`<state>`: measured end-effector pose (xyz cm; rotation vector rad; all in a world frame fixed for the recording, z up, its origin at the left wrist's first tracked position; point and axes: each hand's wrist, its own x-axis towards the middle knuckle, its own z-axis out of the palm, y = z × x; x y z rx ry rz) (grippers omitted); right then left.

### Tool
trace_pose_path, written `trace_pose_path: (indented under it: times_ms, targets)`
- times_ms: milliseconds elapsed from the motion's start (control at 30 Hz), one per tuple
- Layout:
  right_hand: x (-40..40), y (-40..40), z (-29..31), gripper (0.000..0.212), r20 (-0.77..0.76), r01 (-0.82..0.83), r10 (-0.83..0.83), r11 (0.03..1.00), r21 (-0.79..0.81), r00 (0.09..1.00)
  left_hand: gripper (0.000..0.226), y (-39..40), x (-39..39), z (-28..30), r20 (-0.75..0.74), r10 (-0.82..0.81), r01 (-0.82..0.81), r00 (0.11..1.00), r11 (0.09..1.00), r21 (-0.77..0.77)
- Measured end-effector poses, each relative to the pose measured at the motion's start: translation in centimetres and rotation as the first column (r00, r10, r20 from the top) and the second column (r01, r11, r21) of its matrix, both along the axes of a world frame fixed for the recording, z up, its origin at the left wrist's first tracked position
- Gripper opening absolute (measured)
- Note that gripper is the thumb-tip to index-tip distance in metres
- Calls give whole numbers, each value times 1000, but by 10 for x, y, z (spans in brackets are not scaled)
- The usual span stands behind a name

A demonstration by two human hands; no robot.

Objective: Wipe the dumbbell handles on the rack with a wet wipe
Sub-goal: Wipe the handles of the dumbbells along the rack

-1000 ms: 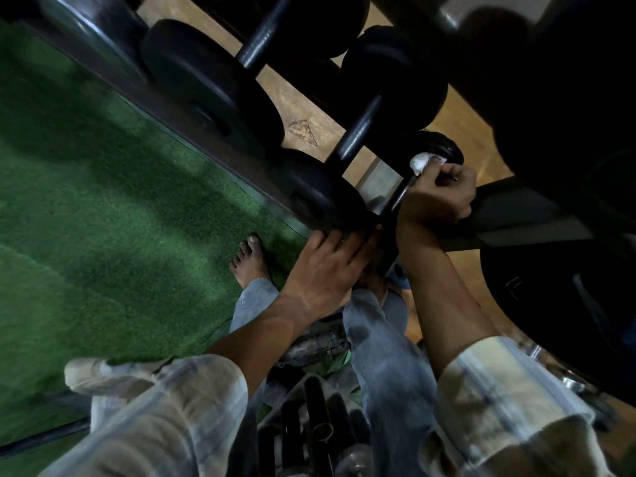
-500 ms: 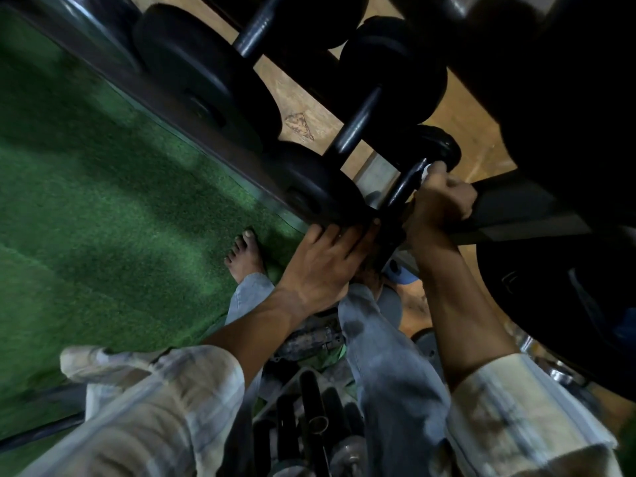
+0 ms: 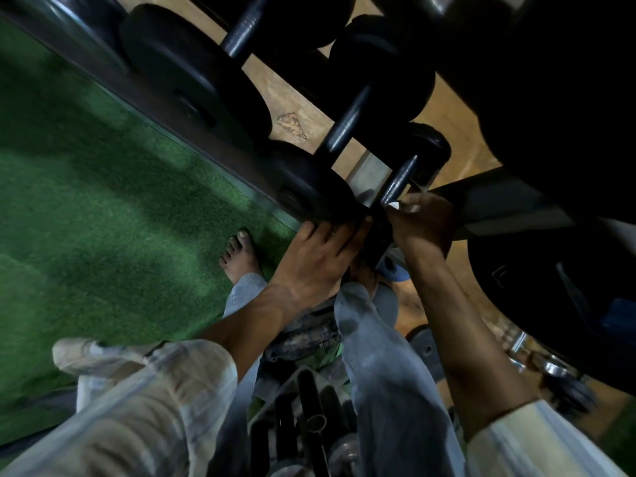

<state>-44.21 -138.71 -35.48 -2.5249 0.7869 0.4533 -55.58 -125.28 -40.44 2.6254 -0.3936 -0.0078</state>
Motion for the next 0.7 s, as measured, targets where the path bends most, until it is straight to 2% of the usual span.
trace_pose_path:
  times_ms: [133,200,233,333,467,567,600,700]
  targets:
    - [11,7,-6,31,183,59,-59,998,5,981,56,0,1,0,5,3,-3,1000,1000,11]
    - [21,8,-12,37,299,120,-133,991,61,945,56,0,1,0,9,5,-5,1000,1000,13]
    - [29,10,-12,39,303,158,-177,984,87,936,56,0,1,1,7,3,-3,1000,1000,15]
    - [54,14,-12,37,131,298,-320,941,162,938,57,2,1,1,-5,-8,8,1000,999,37]
    - [60,-3,-24,21,-10,322,-327,925,200,945,65,1,-1,5,-35,-13,14,999,998,54]
    - [41,-1,-2,8,-145,286,-256,922,260,956,70,1,0,5,-53,-18,22,998,997,68]
    - [33,0,6,10,-200,254,-206,932,259,958,71,2,0,5,-55,-16,20,998,997,73]
    - [13,-9,3,18,-267,-3,41,990,143,963,73,0,1,5,-62,-9,14,998,997,81]
